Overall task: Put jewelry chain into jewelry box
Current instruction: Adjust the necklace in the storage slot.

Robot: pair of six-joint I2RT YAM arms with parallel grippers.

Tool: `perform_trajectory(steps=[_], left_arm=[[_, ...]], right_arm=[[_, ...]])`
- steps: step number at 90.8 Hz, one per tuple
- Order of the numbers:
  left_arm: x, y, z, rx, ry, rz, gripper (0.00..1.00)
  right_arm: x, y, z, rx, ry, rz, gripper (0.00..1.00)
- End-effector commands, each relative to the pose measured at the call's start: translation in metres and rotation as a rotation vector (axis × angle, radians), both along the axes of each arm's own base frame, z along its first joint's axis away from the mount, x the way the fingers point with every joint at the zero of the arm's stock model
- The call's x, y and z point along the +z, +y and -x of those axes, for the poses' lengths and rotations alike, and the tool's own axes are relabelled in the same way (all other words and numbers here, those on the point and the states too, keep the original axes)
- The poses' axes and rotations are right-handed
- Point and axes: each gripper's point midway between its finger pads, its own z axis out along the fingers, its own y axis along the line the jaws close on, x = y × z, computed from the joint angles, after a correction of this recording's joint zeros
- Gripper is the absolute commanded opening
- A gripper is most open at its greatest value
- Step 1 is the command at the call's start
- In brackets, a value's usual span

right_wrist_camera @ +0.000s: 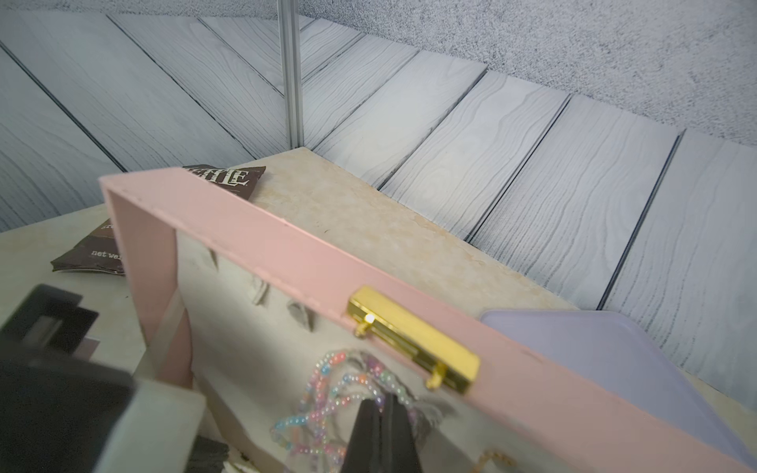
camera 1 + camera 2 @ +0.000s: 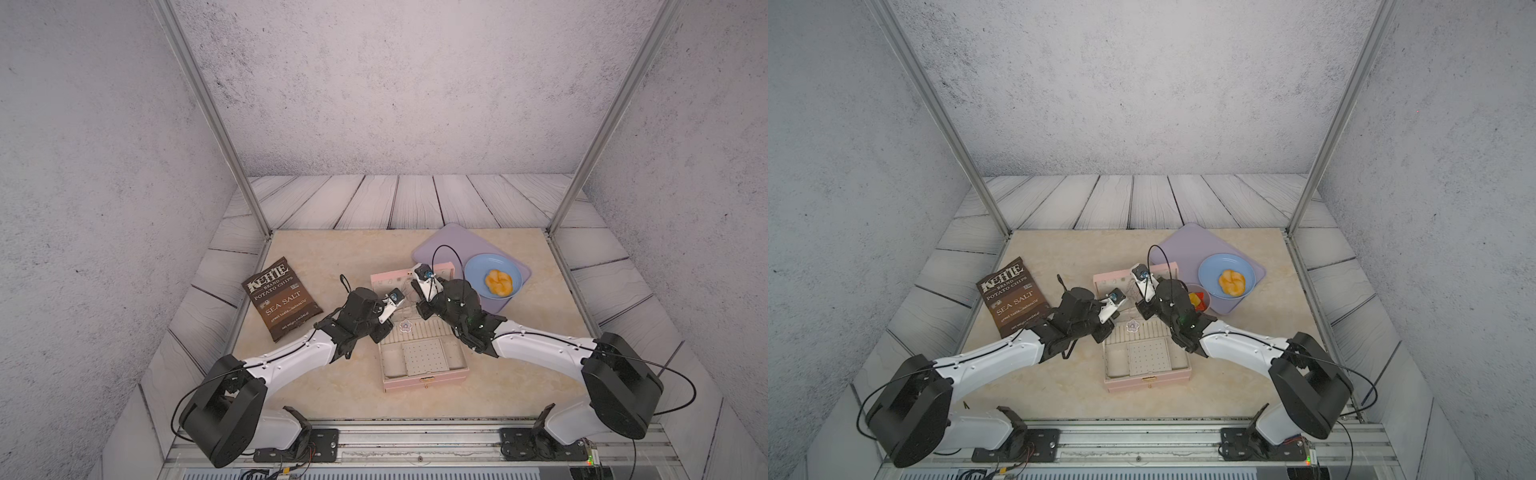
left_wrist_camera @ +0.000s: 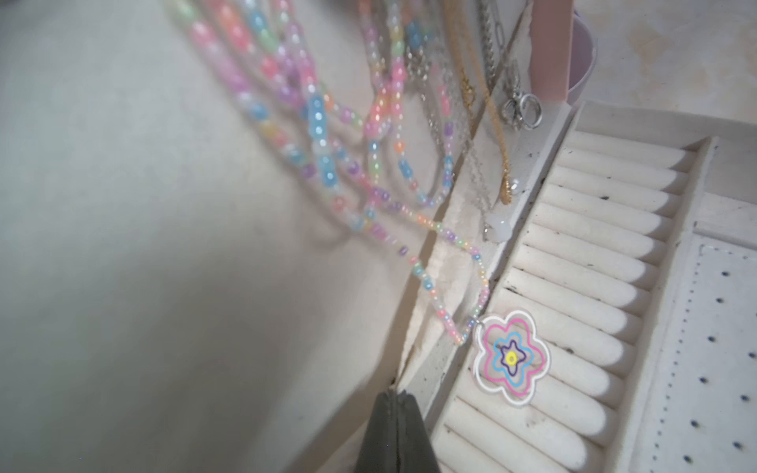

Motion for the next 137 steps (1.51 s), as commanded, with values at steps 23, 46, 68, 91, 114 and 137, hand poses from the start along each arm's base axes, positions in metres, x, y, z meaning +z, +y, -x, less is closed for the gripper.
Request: perform_trajectory(steps=[23, 46, 68, 91, 114, 137], left_arm=[[0.008, -0.012, 0.01, -0.052, 0.031, 0.066, 0.0], [0.004, -0.019, 0.015, -0.096, 0.061, 0.072, 0.0], [0.005, -0.02, 0.013, -0.088, 0.055, 0.076, 0.0], [0.005, -0.019, 0.013, -0.087, 0.054, 0.072, 0.0], [0.009, -0.017, 0.011, -0.07, 0.042, 0.078, 0.0], [0.01, -0.013, 0.005, -0.025, 0.033, 0.07, 0.0]], right_arm=[[-0.03, -0.018, -0.012, -0.055, 0.036, 0.004, 0.0], [-0.032, -0.001, -0.002, 0.051, 0.055, -0.014, 0.0], [-0.053, 0.013, 0.013, 0.159, 0.127, -0.008, 0.0], [-0.067, 0.009, 0.009, 0.126, 0.148, 0.022, 0.0], [-0.058, 0.001, 0.013, 0.108, 0.147, 0.018, 0.1], [-0.026, -0.013, 0.025, 0.092, 0.127, -0.026, 0.28]])
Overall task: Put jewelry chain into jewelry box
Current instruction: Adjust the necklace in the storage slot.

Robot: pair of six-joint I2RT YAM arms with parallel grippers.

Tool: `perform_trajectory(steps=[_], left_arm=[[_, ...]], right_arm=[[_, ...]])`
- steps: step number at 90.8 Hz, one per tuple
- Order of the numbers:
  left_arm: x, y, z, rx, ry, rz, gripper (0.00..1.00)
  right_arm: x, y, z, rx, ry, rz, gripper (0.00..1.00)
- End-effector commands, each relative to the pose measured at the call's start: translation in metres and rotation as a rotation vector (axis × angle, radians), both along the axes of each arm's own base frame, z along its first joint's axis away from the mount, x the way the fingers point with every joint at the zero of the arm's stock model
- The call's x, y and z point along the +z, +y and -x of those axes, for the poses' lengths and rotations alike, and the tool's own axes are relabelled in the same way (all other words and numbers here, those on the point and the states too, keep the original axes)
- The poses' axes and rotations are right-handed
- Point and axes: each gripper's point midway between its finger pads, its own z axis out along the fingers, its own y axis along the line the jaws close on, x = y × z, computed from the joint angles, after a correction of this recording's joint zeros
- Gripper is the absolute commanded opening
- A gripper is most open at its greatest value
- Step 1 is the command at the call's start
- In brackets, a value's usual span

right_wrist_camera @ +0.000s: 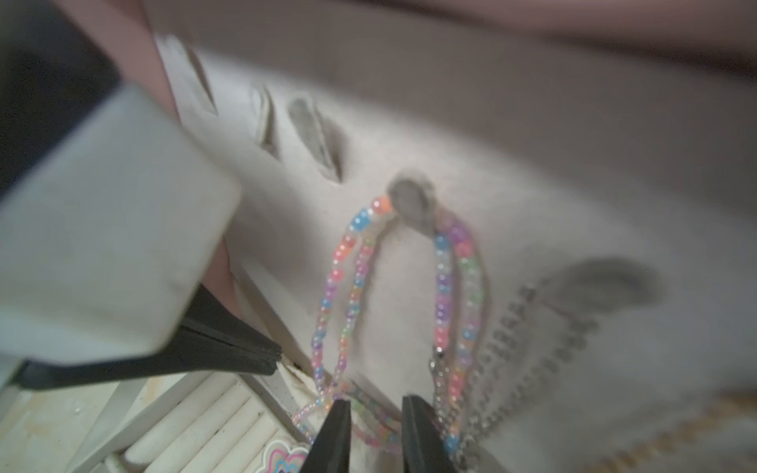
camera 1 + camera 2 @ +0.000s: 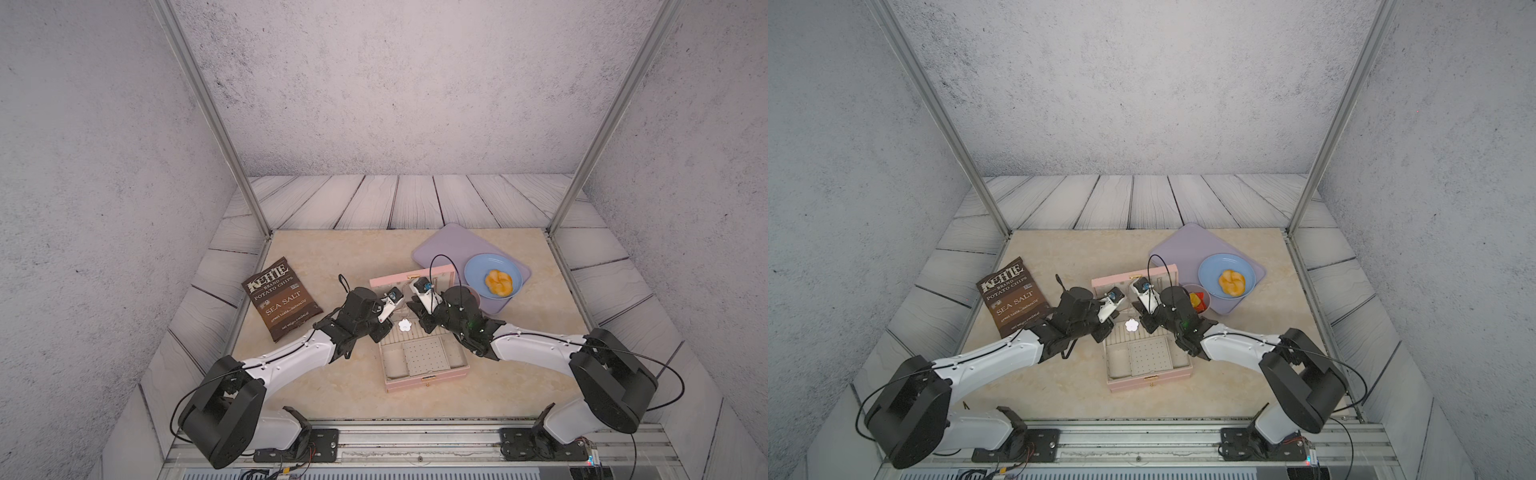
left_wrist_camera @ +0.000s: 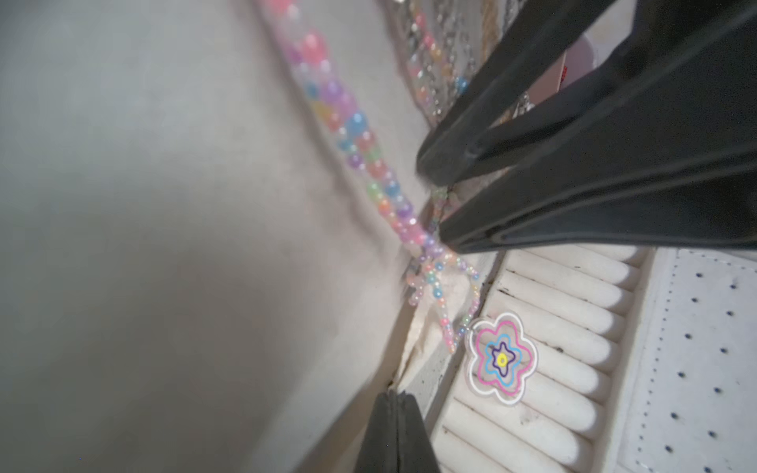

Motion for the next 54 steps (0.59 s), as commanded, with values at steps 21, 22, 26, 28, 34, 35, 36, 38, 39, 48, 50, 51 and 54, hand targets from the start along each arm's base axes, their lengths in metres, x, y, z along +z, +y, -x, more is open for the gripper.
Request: perform_trajectory(steps=[21, 22, 26, 28, 34, 35, 36, 38, 39, 48, 50, 51, 54], left_arm=[[0.008, -0.012, 0.004, -0.029, 0.014, 0.053, 0.0], [0.008, -0.013, 0.004, -0.029, 0.012, 0.056, 0.0], [0.009, -0.014, 0.004, -0.035, 0.01, 0.062, 0.0], [0.009, -0.014, 0.004, -0.036, 0.009, 0.064, 0.0], [0.01, -0.014, 0.003, -0.034, 0.01, 0.066, 0.0], [0.01, -0.014, 0.003, -0.033, 0.01, 0.066, 0.0], [0.01, -0.015, 0.003, -0.033, 0.01, 0.065, 0.0], [0.01, -0.015, 0.003, -0.032, 0.01, 0.065, 0.0], [0.01, -0.014, 0.003, -0.03, 0.01, 0.065, 0.0], [0.01, -0.013, 0.0, -0.013, 0.01, 0.064, 0.0], [0.01, -0.013, -0.001, -0.011, 0.01, 0.064, 0.0], [0.011, -0.013, -0.001, -0.009, 0.009, 0.065, 0.0], [0.011, -0.013, -0.002, -0.005, 0.008, 0.066, 0.0]], right_arm=[[0.032, -0.034, 0.014, -0.098, 0.004, -0.072, 0.34], [0.033, -0.034, 0.015, -0.1, 0.008, -0.08, 0.35], [0.033, -0.035, 0.019, -0.099, 0.028, -0.1, 0.37], [0.032, -0.035, 0.021, -0.095, 0.041, -0.108, 0.37], [0.028, -0.03, 0.03, -0.053, 0.09, -0.131, 0.39], [0.027, -0.028, 0.032, -0.042, 0.098, -0.134, 0.39], [0.026, -0.027, 0.033, -0.033, 0.106, -0.137, 0.39], [0.024, -0.025, 0.035, -0.021, 0.123, -0.144, 0.4], [0.024, -0.024, 0.036, -0.018, 0.13, -0.149, 0.4], [0.013, -0.019, 0.039, -0.012, 0.187, -0.2, 0.41], [0.01, -0.018, 0.039, -0.013, 0.196, -0.207, 0.42], [0.009, -0.018, 0.039, -0.015, 0.202, -0.211, 0.42], [0.006, -0.016, 0.039, -0.019, 0.223, -0.223, 0.41]])
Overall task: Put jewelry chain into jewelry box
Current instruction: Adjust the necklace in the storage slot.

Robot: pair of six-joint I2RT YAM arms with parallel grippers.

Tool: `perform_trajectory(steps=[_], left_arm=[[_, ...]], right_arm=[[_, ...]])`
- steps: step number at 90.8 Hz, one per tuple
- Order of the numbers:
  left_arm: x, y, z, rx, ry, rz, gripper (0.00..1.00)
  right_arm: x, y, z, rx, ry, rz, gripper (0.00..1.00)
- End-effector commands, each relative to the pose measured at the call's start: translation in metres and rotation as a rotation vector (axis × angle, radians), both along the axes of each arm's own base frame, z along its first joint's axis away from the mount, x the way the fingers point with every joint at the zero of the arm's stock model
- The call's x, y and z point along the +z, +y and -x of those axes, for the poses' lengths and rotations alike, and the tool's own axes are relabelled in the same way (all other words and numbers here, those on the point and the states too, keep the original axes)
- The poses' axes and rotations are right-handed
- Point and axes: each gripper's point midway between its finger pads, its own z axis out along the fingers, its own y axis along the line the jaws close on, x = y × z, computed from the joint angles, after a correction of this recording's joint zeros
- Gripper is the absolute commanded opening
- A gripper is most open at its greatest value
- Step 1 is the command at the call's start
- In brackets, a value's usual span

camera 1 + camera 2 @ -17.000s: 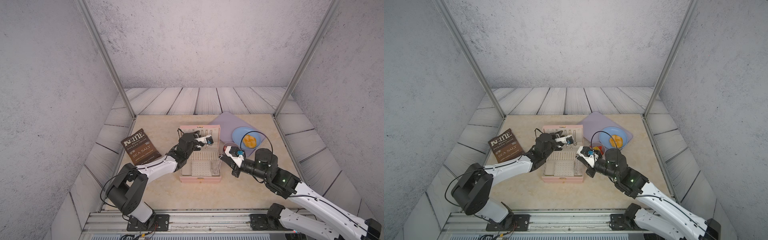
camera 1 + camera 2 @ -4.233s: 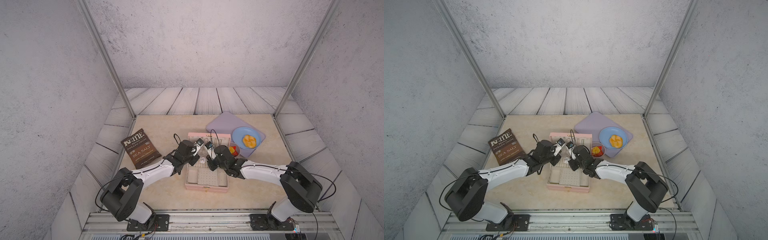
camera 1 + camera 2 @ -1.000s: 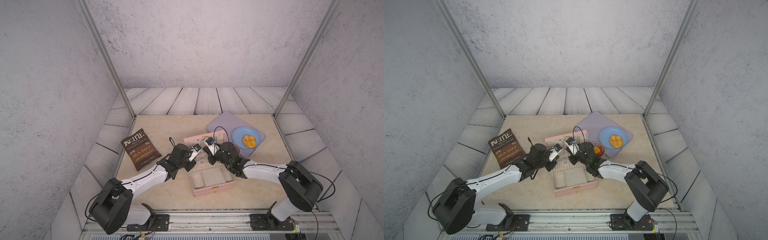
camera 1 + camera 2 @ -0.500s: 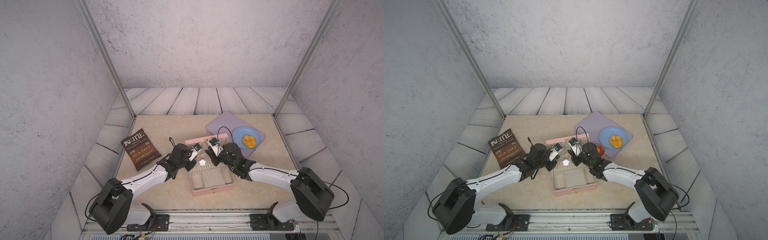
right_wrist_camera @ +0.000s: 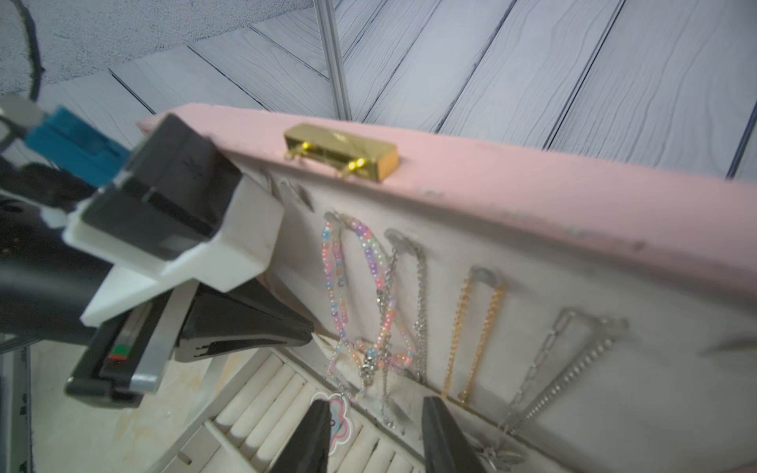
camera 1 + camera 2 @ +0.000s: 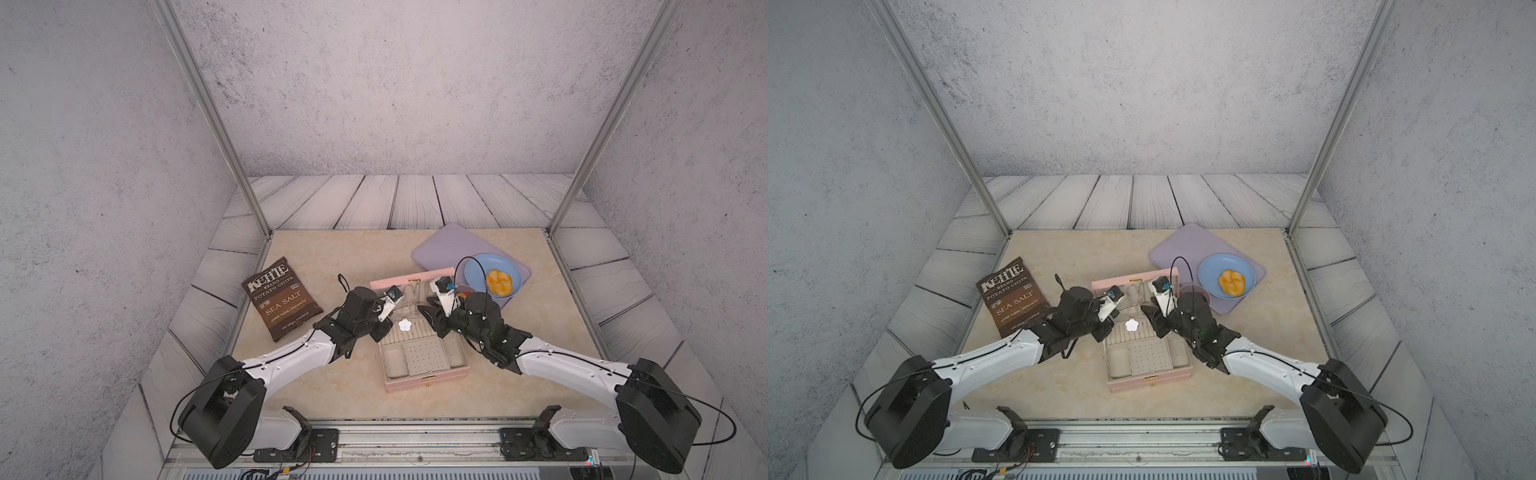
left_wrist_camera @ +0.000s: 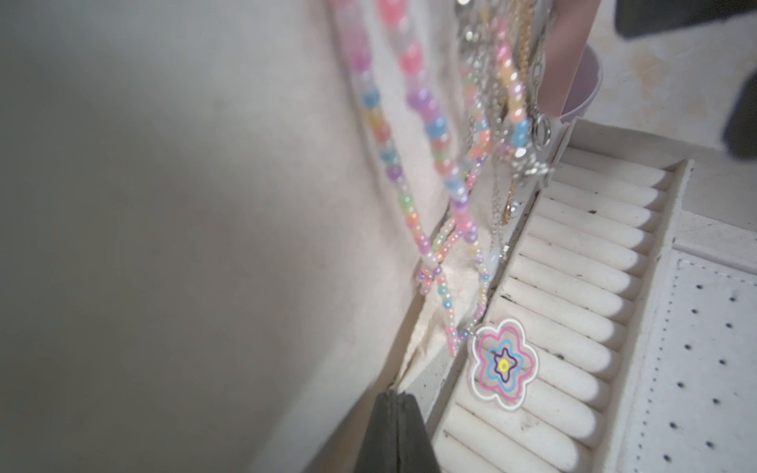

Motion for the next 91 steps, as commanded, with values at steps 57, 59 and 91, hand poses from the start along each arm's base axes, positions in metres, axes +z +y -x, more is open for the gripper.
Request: perform_trajectory(steps=[57, 59, 91], left_arm=[[0.012, -0.018, 0.005, -0.056, 0.014, 0.069, 0.0], [0.012, -0.018, 0.005, -0.06, 0.015, 0.071, 0.0], [0.02, -0.02, 0.003, -0.036, 0.002, 0.127, 0.0]], right_arm=[[-0.02, 0.013, -0.049, -0.273, 0.112, -0.091, 0.22], [-0.021, 0.013, -0.051, -0.279, 0.111, -0.091, 0.21], [-0.036, 0.011, -0.065, -0.388, 0.091, -0.065, 0.17]])
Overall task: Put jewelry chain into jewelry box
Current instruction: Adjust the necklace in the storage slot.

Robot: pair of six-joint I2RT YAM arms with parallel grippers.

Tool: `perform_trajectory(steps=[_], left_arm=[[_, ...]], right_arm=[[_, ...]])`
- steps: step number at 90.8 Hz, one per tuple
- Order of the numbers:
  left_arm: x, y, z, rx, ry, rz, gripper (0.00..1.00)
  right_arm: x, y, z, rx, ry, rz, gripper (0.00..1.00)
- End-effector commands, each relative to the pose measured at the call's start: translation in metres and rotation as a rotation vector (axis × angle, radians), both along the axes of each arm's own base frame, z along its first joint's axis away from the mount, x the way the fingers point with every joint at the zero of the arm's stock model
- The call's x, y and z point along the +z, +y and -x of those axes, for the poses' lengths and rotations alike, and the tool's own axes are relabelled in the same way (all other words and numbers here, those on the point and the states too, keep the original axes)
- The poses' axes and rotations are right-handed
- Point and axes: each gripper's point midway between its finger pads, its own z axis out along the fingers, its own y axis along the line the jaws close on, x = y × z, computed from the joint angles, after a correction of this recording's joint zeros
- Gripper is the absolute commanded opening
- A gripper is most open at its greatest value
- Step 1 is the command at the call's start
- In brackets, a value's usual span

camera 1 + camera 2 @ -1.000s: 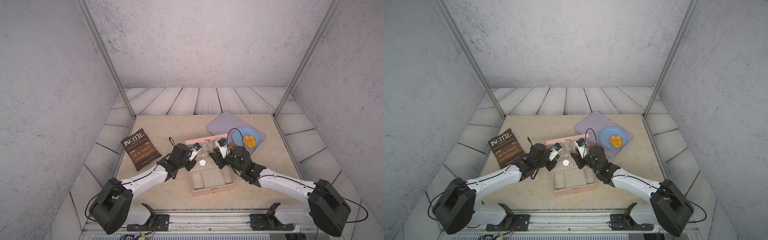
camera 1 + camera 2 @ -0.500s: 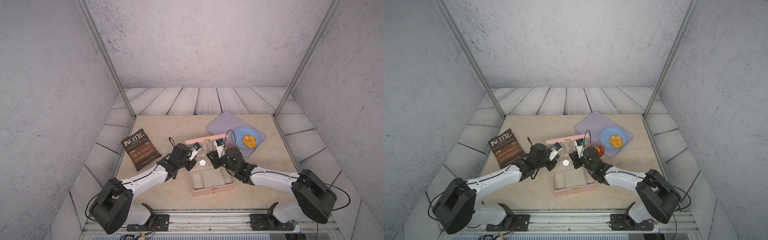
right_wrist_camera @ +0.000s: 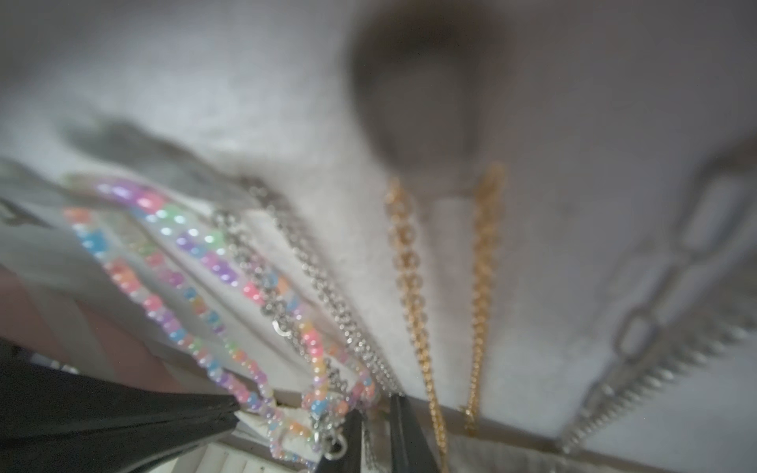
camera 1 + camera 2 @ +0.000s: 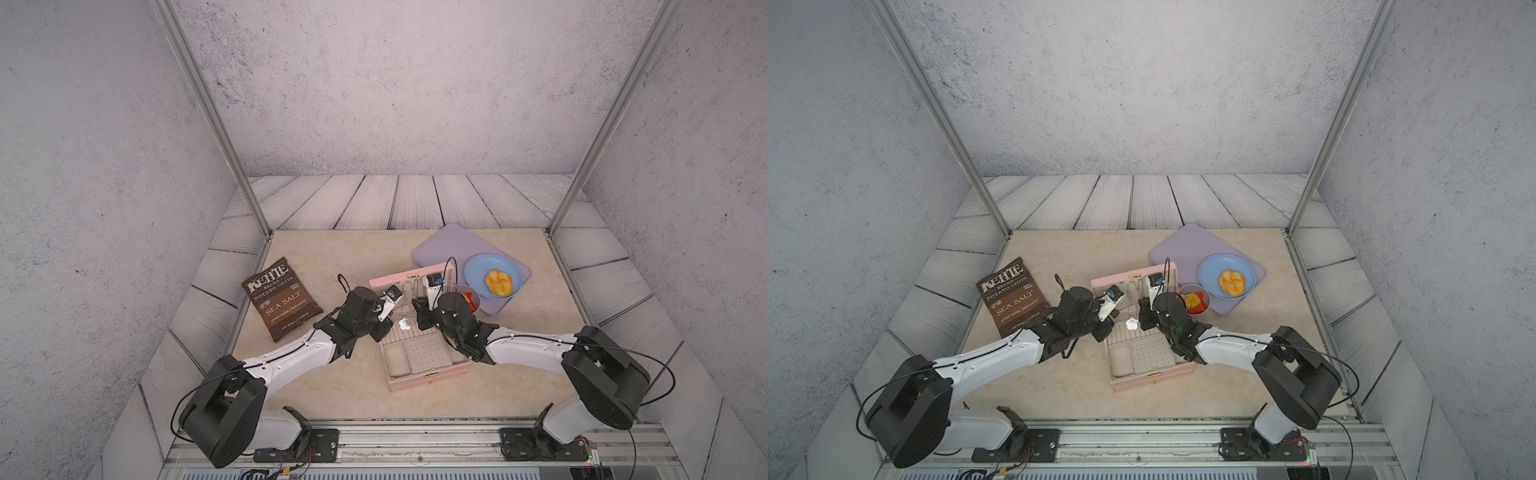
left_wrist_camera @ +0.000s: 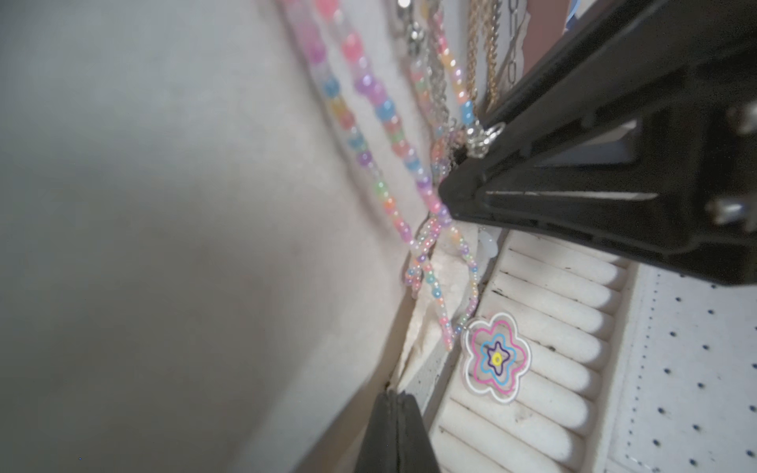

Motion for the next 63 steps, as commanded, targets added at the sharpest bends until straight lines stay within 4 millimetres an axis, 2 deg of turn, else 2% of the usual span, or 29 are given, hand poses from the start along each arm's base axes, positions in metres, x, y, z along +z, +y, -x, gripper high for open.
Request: perform_trajectory(steps=[1, 13, 22, 37, 45, 51, 63], left_arm=[[0.021, -0.02, 0.003, -0.048, -0.014, 0.116, 0.0], [0.028, -0.021, 0.0, -0.023, -0.013, 0.166, 0.0], [0.029, -0.019, -0.005, 0.006, -0.01, 0.173, 0.0], [0.022, -0.011, -0.011, 0.053, 0.009, 0.152, 0.0], [0.02, -0.009, -0.012, 0.062, 0.017, 0.154, 0.0], [0.019, -0.01, -0.011, 0.062, 0.021, 0.159, 0.0], [0.019, -0.01, -0.01, 0.054, 0.023, 0.159, 0.0]], right_arm=[[0.003, -0.006, -0.017, -0.092, -0.037, -0.007, 0.17], [-0.004, -0.008, -0.014, -0.088, -0.023, 0.006, 0.17], [0.002, -0.014, -0.008, -0.077, -0.04, 0.014, 0.18], [0.024, -0.025, 0.012, -0.019, -0.077, 0.033, 0.33], [0.03, -0.028, 0.024, 0.035, -0.086, 0.051, 0.38], [0.038, -0.024, 0.032, 0.099, -0.119, 0.046, 0.37], [0.056, -0.007, 0.042, 0.234, -0.195, 0.067, 0.29]])
